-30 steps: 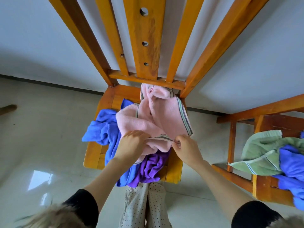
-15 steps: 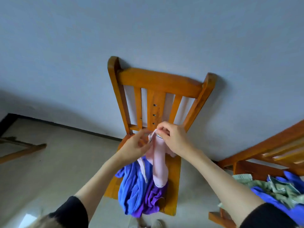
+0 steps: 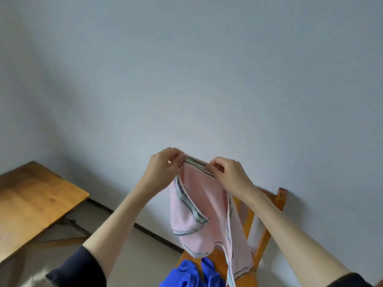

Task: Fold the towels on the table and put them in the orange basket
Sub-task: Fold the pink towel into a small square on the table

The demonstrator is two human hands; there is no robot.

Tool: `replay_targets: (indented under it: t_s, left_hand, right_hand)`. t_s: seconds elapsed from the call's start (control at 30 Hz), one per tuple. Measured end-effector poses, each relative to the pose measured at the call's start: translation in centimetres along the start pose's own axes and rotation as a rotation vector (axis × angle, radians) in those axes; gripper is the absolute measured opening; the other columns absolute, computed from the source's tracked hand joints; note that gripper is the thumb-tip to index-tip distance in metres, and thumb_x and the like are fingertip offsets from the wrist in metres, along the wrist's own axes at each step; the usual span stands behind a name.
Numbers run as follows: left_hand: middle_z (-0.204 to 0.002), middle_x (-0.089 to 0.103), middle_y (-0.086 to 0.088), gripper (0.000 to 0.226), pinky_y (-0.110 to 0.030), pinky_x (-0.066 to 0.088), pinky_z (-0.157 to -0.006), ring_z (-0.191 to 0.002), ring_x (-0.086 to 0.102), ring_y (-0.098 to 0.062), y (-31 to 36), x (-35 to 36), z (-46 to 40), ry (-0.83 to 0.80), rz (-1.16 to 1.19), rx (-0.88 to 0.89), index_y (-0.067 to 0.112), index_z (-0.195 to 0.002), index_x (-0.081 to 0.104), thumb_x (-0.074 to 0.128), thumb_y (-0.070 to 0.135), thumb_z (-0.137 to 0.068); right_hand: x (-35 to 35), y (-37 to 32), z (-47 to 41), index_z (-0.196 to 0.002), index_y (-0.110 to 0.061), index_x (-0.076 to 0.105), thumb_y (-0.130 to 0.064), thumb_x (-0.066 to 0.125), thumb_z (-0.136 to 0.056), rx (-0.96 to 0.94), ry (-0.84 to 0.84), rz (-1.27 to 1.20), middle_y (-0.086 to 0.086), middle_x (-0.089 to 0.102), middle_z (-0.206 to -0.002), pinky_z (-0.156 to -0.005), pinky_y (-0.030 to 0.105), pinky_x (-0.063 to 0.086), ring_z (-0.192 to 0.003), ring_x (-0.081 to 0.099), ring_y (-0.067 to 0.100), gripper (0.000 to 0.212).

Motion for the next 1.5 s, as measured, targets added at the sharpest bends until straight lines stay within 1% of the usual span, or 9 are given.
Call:
replay_targets:
  t_s: [0.17, 0.27, 0.37, 0.47, 0.73, 1.07, 1.2, 1.37, 1.5]
  left_hand:
    - [-0.091, 0.065, 0.001, 0.018, -0.012, 0.036, -0.066, -0.085, 0.057, -0.012, 0.1, -8.1, 1.4, 0.133, -0.068, -0.007, 0.015, -0.088, 0.068, 0.052, 0.018, -0.094]
    - [-0.093, 0.062, 0.000, 0.018, -0.016, 0.032, -0.069, -0.086, 0.054, -0.014, -0.3, -12.7, 2.7, 0.250, -0.114, 0.024, 0.014, -0.090, 0.068, 0.050, 0.016, -0.095]
    - [-0.089, 0.061, 0.002, 0.017, -0.010, 0.033, -0.067, -0.081, 0.053, -0.013, -2.2, -19.0, 4.8, 0.408, -0.142, 0.038, 0.013, -0.089, 0.068, 0.052, 0.012, -0.094]
    - [-0.087, 0.063, 0.002, 0.016, -0.014, 0.033, -0.067, -0.081, 0.054, -0.015, -6.0, -25.9, 7.6, 0.527, -0.152, -0.045, 0.014, -0.088, 0.068, 0.053, 0.011, -0.093]
    - [-0.075, 0.063, 0.005, 0.015, -0.011, 0.031, -0.062, -0.076, 0.055, -0.016, -17.1, -39.5, 15.1, 0.644, -0.342, -0.236, 0.009, -0.088, 0.071, 0.058, 0.012, -0.091]
    - [-0.078, 0.062, 0.002, 0.013, -0.019, 0.030, -0.064, -0.076, 0.053, -0.017, -33.0, -48.5, 19.0, 0.615, -0.468, -0.572, 0.014, -0.086, 0.067, 0.055, 0.017, -0.091]
    - [-0.075, 0.055, 0.002, 0.015, -0.023, 0.029, -0.064, -0.076, 0.049, -0.018, -39.2, -51.1, 18.8, 0.587, -0.498, -0.716, 0.013, -0.092, 0.064, 0.052, 0.022, -0.093]
    - [-0.077, 0.059, 0.002, 0.020, -0.022, 0.035, -0.065, -0.075, 0.053, -0.016, -46.1, -52.0, 19.2, 0.474, -0.502, -0.862, 0.011, -0.087, 0.068, 0.059, 0.029, -0.090]
    - [-0.081, 0.057, 0.000, 0.025, -0.020, 0.033, -0.061, -0.075, 0.051, -0.014, -51.5, -51.3, 19.3, 0.327, -0.532, -0.938, 0.008, -0.090, 0.065, 0.056, 0.032, -0.092]
  right_hand:
    - [3.2, -6.6, -1.6, -0.100, -0.014, 0.058, -0.012, 0.040, -0.096, -0.140, 0.026, 0.175, 0.001, 0.060, -0.096, -0.076, 0.033, 0.043, -0.087, 0.055, 0.022, 0.019]
    - [6.1, -10.8, -2.9, -0.092, -0.017, 0.049, -0.005, 0.035, -0.089, -0.161, 0.063, 0.223, 0.000, 0.054, -0.091, -0.068, 0.032, 0.038, -0.082, 0.050, 0.023, 0.019]
    - [9.0, -13.9, -4.2, -0.088, -0.015, 0.049, -0.007, 0.035, -0.087, -0.115, 0.102, 0.168, -0.001, 0.054, -0.085, -0.059, 0.029, 0.033, -0.077, 0.050, 0.021, 0.016]
    - [13.0, -16.3, -5.2, -0.092, -0.013, 0.056, -0.011, 0.038, -0.090, -0.107, 0.106, 0.104, 0.001, 0.055, -0.096, -0.066, 0.028, 0.034, -0.079, 0.050, 0.020, 0.017]
    - [26.0, -24.1, -9.0, -0.094, -0.006, 0.056, -0.018, 0.048, -0.094, -0.099, 0.125, 0.030, 0.008, 0.057, -0.097, -0.070, 0.030, 0.036, -0.082, 0.051, 0.027, 0.014]
    - [43.6, -28.8, -15.5, -0.050, -0.019, 0.034, -0.032, 0.061, -0.088, 0.098, -0.333, -0.264, -0.002, 0.031, -0.052, -0.052, 0.031, 0.022, -0.055, 0.029, 0.016, 0.048]
    - [49.4, -30.5, -19.2, -0.067, -0.010, 0.064, -0.024, 0.067, -0.084, 0.015, -0.570, -0.191, 0.001, 0.054, -0.062, -0.058, 0.028, 0.033, -0.061, 0.045, 0.015, 0.022]
    - [55.8, -30.3, -23.7, -0.060, -0.019, 0.063, -0.015, 0.066, -0.083, -0.060, -0.733, 0.012, -0.003, 0.056, -0.062, -0.053, 0.021, 0.036, -0.065, 0.050, 0.014, 0.024]
    - [60.5, -29.6, -26.2, -0.069, -0.008, 0.070, -0.030, 0.066, -0.084, -0.068, -0.730, 0.151, 0.004, 0.062, -0.067, -0.050, 0.022, 0.037, -0.063, 0.052, 0.016, 0.026]
Point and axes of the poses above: each hand's wrist, its own z-axis away from the middle knuckle, its own x-axis out of the palm, y = z × x, the point moved 5 cm from there along -z, towards the middle knuckle
